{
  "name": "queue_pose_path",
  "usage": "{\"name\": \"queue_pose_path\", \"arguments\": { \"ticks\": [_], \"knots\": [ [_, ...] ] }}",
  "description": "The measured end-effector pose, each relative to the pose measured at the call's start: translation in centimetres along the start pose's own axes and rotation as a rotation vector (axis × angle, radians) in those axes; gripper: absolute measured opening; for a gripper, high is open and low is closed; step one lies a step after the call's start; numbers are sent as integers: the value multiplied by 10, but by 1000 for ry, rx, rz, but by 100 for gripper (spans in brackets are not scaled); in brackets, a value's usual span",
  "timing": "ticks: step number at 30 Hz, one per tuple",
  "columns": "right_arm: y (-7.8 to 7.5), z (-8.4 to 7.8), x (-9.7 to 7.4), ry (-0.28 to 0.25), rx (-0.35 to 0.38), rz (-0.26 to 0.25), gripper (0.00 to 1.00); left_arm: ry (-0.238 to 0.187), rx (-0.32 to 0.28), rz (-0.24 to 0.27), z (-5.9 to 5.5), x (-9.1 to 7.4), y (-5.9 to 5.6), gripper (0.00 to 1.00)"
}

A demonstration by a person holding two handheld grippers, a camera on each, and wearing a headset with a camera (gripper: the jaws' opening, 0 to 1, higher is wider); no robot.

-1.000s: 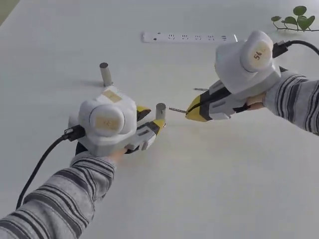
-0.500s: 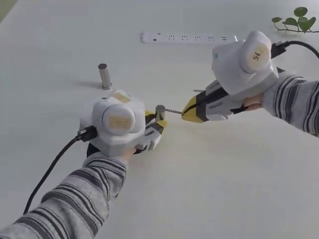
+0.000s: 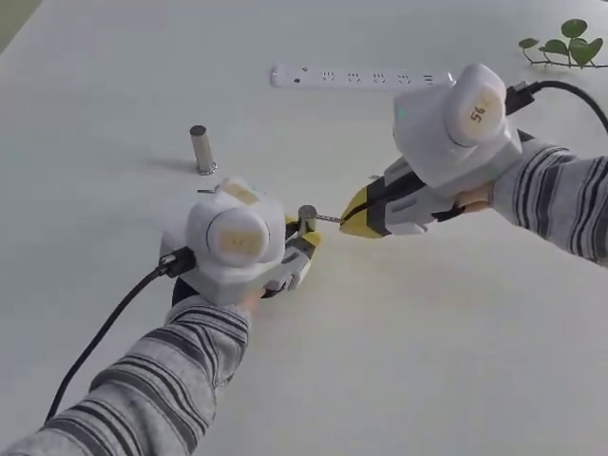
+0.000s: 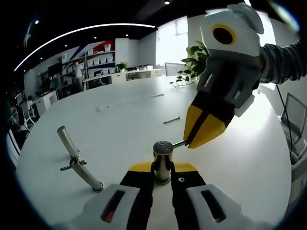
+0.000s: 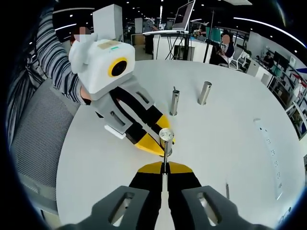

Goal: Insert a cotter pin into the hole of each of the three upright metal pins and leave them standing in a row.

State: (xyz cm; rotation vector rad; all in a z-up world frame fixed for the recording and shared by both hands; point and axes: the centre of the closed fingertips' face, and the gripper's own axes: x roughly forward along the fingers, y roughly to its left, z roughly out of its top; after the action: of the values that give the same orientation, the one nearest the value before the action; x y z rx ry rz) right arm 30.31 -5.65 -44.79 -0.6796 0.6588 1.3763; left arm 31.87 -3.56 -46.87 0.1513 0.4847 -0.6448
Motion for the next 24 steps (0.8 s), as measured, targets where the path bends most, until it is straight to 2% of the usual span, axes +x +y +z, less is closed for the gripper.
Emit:
{"name": "queue_pose_path", "arguments": {
  "ticks": [4, 17, 24],
  "knots": [
    [-4, 0, 1, 13, -18, -7, 0, -6, -9, 9, 0, 0, 1, 10],
    [-1, 11, 7, 21, -61, -12, 0, -13, -24, 29, 1, 0, -1, 9],
    [-4, 15, 8, -24, -47, -43, 0, -21, -42, 52, 0, 1, -1, 9]
  ]
}}
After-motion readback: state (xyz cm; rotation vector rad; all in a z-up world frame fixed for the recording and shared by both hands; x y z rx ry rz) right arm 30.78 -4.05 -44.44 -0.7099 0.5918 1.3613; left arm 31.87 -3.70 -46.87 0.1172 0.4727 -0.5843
